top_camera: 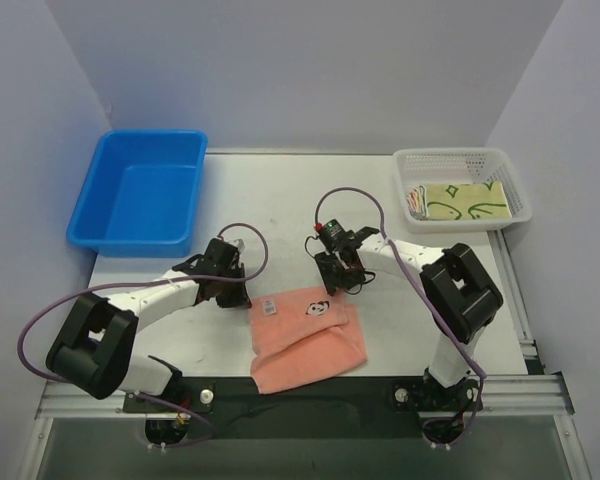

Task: Fold and stack the towels
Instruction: Flatten out the crumpled towel

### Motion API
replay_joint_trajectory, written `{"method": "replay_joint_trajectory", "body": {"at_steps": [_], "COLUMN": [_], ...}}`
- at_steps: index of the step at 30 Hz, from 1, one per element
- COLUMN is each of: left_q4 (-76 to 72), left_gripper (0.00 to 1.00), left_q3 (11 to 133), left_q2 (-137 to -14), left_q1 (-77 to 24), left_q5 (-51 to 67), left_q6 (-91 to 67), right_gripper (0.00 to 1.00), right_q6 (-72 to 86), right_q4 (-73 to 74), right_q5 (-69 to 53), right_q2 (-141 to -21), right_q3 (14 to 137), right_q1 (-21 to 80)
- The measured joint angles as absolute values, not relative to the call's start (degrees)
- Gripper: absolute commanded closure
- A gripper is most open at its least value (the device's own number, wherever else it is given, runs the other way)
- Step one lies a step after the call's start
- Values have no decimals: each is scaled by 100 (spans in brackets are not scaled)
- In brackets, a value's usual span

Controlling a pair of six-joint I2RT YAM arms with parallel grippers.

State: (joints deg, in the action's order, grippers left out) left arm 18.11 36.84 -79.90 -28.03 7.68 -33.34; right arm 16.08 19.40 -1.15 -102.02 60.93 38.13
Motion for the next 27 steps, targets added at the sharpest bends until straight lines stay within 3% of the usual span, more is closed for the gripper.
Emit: {"method": "replay_joint_trajectory", "body": {"at_steps": [7,11,14,17,18,21,25,27], "left_q4": [1879,1916,1962,1992,2001,1994,1999,2008], "left_gripper": [100,100,99,76,58,39,27,27], "left_q3": [3686,3691,3726,3763,3776,3795,3876,3948], "left_q2": [-7953,-7940,-7909,-7793,-7743,-7618,-7623,-7723], "left_q1": [-2803,-2810,-2814,-2821,-2821,-2829,-2845,-2888], "left_q5": [709,666,626,565,532,408,283,213], "left_q6": [-3317,-3317,-3319,-3323,-3330,-3374,-3400,-3400], "right_gripper": [78,100,100,100,100,100,100,100], "right_q6": [1485,1452,1428,1424,1417,1393,1363,1356], "right_q4": [2143,2196,2202,2200,2200,2198,2191,2176], "right_q5": [-89,-62,-27,-25,-23,-25,-27,-27], "right_q2": [-10492,-10573,-10575,-10575,-10573,-10573,-10569,-10558], "right_q3": [6453,6569,6571,6571,6571,6569,6567,6552], "right_q1": [3970,4066,4088,4093,4093,4097,4097,4099]}}
